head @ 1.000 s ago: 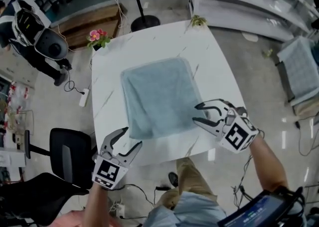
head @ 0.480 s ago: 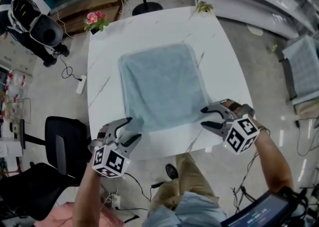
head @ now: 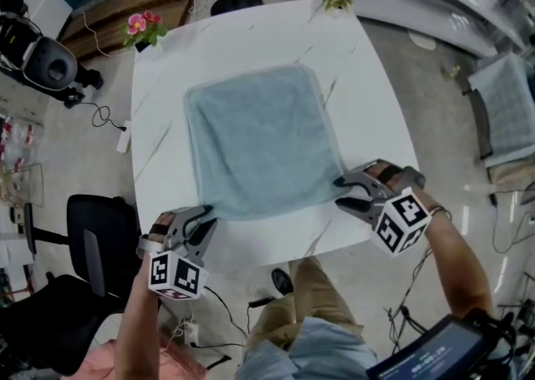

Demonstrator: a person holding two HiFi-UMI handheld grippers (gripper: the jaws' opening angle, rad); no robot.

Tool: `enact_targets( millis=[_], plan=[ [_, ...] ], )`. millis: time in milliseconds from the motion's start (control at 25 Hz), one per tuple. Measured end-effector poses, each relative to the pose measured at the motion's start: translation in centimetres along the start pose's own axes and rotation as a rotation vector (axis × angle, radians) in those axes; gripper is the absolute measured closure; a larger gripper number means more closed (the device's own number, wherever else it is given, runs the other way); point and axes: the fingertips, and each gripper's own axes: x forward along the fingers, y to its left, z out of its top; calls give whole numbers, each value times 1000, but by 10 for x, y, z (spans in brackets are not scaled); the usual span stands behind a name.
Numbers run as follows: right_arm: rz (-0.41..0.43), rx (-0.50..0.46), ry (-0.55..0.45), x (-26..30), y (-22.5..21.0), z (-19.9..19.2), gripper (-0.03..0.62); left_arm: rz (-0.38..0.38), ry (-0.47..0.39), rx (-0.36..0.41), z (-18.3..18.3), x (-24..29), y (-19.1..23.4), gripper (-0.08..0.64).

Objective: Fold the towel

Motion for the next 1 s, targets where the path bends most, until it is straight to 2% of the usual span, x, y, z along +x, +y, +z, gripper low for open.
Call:
enact_targets(
  millis=[80,120,240,360,560,1000],
  plan=[
    [-20,3,7,0,-4,-3,429,1,-12,-25,0,1,1,474],
    [-31,9,11,-1,-6,-4,485,0,-15,-31,0,2,1,474],
    [-26,18,18,2,-5,-6,482,1,-22,-39,1,3,1,480],
    [-45,-4,31,6,-4,-7,547,1,-37,-77,1,5,2,497],
    [-76,41,25,-3,1,-4,558,-5,-52,-184,1,-4,-2,509],
    [-87,129,1,-47,59,24,561,-23,-95,-237,29,-64,-55,511]
  ],
)
